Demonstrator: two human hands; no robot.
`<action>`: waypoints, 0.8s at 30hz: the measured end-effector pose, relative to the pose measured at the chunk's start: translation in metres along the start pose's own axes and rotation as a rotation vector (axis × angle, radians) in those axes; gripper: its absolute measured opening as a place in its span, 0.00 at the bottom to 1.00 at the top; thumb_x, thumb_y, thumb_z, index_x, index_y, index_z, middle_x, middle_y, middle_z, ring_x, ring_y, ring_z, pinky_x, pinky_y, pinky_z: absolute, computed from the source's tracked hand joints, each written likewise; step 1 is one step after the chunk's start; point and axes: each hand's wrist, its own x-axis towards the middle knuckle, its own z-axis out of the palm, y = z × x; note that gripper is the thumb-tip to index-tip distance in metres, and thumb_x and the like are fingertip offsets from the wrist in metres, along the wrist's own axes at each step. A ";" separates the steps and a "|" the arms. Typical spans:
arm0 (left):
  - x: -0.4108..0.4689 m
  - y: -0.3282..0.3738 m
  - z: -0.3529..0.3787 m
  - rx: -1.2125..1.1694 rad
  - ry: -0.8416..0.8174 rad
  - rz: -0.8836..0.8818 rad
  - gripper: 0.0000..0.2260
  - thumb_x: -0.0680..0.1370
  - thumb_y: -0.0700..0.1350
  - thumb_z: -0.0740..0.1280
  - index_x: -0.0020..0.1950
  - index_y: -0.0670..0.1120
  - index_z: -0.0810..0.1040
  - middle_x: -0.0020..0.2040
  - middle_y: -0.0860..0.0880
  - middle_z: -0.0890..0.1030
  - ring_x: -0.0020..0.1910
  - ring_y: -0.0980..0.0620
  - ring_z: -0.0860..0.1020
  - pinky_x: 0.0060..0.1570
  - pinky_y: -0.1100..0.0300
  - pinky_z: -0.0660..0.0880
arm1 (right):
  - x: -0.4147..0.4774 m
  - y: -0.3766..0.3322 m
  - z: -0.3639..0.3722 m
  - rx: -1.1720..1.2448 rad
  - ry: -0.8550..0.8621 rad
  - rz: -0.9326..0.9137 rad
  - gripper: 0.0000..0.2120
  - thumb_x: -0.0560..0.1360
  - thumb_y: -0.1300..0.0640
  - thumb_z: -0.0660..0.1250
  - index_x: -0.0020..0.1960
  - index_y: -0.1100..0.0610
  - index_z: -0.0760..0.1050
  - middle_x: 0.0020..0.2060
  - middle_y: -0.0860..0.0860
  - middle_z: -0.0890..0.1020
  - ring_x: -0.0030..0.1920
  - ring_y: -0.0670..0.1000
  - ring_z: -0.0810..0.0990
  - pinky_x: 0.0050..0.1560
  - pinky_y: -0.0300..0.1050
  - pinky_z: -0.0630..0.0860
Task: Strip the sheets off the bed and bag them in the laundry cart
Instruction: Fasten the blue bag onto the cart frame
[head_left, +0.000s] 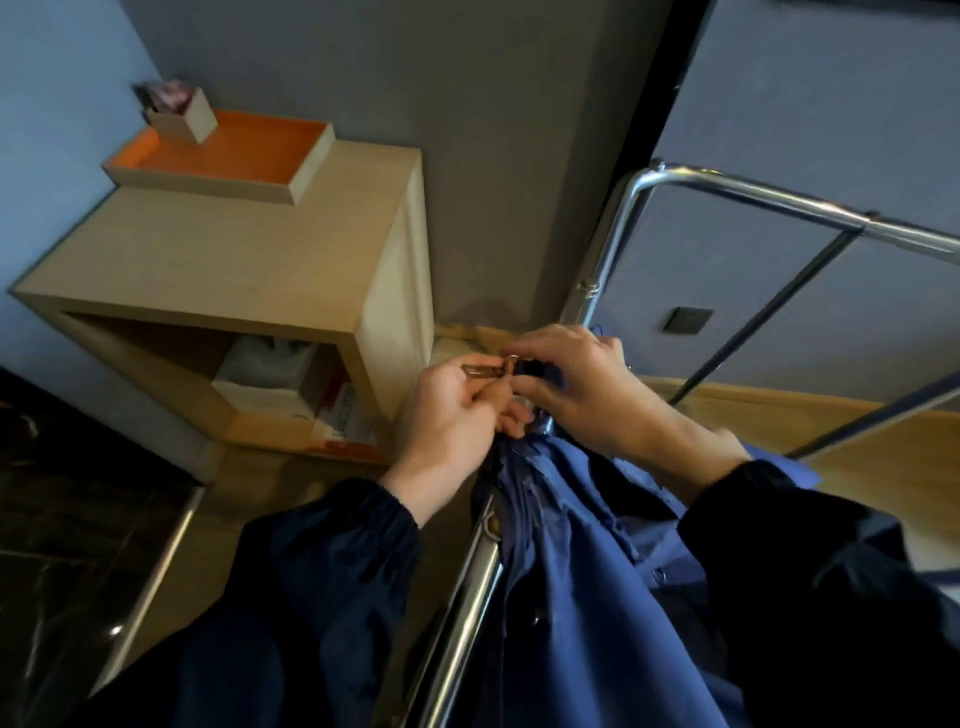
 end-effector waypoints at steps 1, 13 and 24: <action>0.001 0.000 -0.004 -0.001 -0.006 0.002 0.08 0.79 0.31 0.62 0.44 0.42 0.76 0.33 0.42 0.80 0.28 0.51 0.78 0.30 0.62 0.76 | 0.000 0.000 -0.001 -0.073 -0.026 -0.019 0.16 0.76 0.42 0.61 0.59 0.46 0.78 0.47 0.43 0.79 0.52 0.43 0.74 0.57 0.50 0.63; -0.008 0.001 -0.060 -0.189 -0.115 -0.023 0.04 0.78 0.35 0.65 0.52 0.38 0.77 0.41 0.41 0.83 0.38 0.44 0.83 0.40 0.55 0.81 | 0.032 -0.035 0.019 -0.114 -0.109 -0.208 0.11 0.75 0.57 0.61 0.42 0.59 0.81 0.31 0.49 0.80 0.33 0.49 0.76 0.38 0.44 0.74; 0.015 -0.037 -0.073 -0.356 0.043 -0.266 0.03 0.78 0.34 0.65 0.50 0.39 0.77 0.39 0.43 0.82 0.32 0.53 0.83 0.34 0.63 0.80 | 0.046 -0.027 0.041 -0.268 -0.289 -0.264 0.11 0.77 0.50 0.61 0.48 0.54 0.80 0.39 0.48 0.82 0.39 0.50 0.80 0.42 0.50 0.77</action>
